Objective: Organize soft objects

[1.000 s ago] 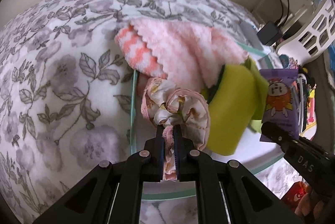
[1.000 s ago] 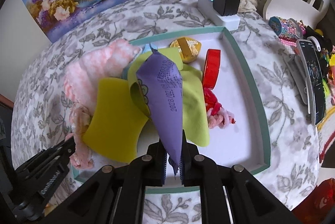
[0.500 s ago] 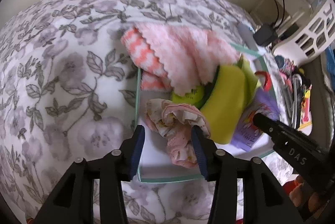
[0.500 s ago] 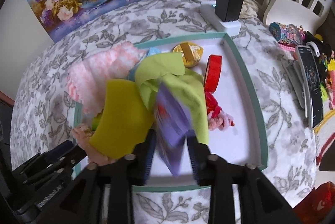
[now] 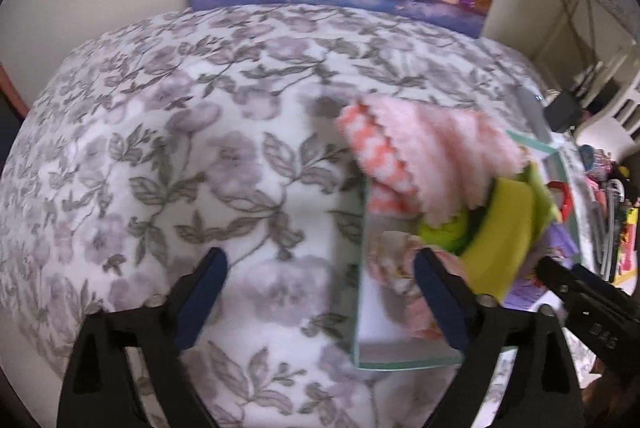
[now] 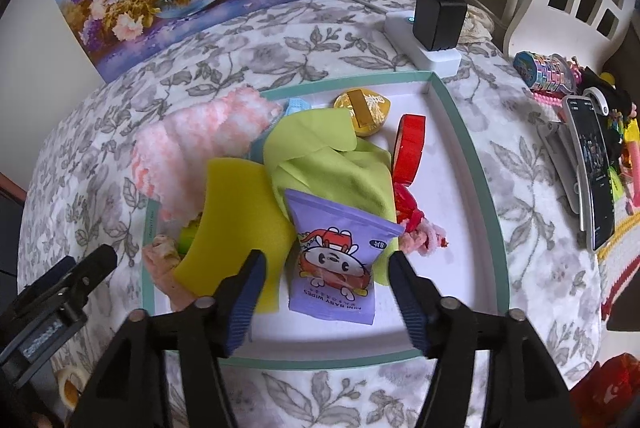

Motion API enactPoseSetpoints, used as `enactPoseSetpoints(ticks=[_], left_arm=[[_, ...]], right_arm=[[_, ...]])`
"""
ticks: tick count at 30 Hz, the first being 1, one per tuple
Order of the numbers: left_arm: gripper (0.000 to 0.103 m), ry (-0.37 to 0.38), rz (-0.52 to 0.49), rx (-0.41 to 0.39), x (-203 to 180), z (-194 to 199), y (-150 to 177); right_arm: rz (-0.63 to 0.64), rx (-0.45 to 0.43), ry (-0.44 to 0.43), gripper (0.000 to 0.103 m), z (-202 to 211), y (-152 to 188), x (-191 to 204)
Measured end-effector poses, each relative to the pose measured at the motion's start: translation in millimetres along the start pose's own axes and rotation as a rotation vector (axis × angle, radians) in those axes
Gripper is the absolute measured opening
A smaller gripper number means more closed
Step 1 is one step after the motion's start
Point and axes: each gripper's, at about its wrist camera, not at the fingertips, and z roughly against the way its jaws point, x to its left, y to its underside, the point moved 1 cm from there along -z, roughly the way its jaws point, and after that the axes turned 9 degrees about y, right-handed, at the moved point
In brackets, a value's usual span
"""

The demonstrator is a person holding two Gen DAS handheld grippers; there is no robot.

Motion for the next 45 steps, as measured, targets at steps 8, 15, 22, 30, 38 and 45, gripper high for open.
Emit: enactPoseSetpoints(ticks=[8,15,22,30,38,45], left_arm=[[0.098,-0.045,0.024,0.013,9.2,-5.0,0.3],[0.098,-0.088,0.022,0.012,12.9,-6.1,0.4],[0.098,-0.09,0.045,0.012,20.8,-4.7,-0.5],[0.098,-0.121,0.039,0.003,24.6,5.5,0.7],[0.098,-0.187,0.029,-0.02,28.0,25.7,4.6],[0.098,-0.233,0.011,-0.019,29.4,40.8,14.4]], right_arm=[[0.014,-0.01,-0.003,0.087,1.1,-0.3,2.8],[0.029,-0.023,-0.017,0.103,3.1,0.9,6.6],[0.042,-0.023,-0.01,0.103,3.9,2.7,11.9],[0.06,-0.03,-0.019,0.103,9.4,4.3,18.7],[0.075,-0.04,-0.02,0.103,16.7,6.4,24.4],[0.091,-0.076,-0.011,0.103,31.1,10.2,31.0]])
